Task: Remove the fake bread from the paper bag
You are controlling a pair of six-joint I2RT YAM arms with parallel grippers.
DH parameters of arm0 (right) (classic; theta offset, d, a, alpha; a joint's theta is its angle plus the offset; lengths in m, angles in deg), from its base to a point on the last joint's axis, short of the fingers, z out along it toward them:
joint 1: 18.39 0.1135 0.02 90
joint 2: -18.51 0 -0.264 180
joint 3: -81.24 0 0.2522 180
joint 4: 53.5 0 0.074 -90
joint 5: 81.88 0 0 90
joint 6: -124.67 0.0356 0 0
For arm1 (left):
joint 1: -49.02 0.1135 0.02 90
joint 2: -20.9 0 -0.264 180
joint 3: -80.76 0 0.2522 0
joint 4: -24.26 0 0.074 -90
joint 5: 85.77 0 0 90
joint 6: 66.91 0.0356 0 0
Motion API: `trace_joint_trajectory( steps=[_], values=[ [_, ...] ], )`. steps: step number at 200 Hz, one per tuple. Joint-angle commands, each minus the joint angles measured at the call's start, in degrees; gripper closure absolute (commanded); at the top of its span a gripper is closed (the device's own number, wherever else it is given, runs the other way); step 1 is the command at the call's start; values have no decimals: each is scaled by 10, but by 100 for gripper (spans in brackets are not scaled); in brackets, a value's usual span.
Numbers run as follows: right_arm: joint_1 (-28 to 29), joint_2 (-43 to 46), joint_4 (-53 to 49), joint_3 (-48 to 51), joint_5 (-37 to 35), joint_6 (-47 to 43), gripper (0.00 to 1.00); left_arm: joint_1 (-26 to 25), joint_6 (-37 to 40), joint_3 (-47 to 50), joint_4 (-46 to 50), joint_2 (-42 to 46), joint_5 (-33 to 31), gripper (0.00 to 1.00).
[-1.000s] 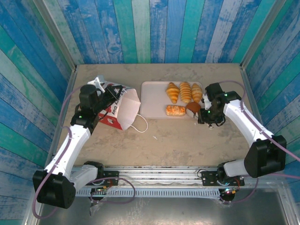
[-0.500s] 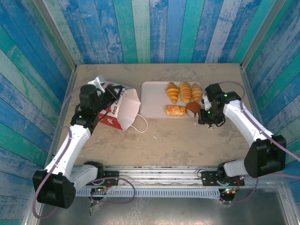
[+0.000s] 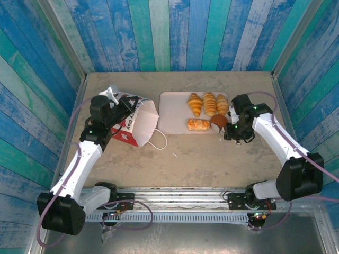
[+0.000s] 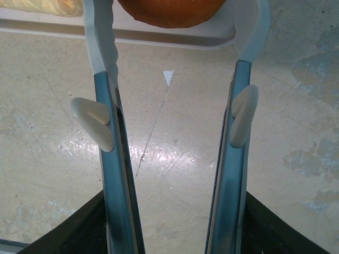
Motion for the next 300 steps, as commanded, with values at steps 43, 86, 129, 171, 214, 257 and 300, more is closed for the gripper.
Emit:
trace_joint_trajectory(
  steps=[43,86,129,171,214,257,300],
  values=[
    [-4,38,-4,-9,-12,1,43,-3,8,-15,5,-1,-6,100],
    [-4,49,-5,-18,-11,1,44,-3,9,-15,7,0,-5,100],
    [-4,63,-3,-30,-7,-2,44,-3,10,-14,9,3,-7,100],
    [-4,92,22,-39,7,-4,46,-3,21,-22,34,16,-26,100],
    [-4,124,96,-40,138,-8,47,-3,42,-30,71,46,-63,100],
    [-1,124,189,-12,299,33,48,-3,90,-44,137,81,-126,100],
    [73,113,219,-25,349,5,50,-3,104,-51,159,93,-147,100]
  ],
)
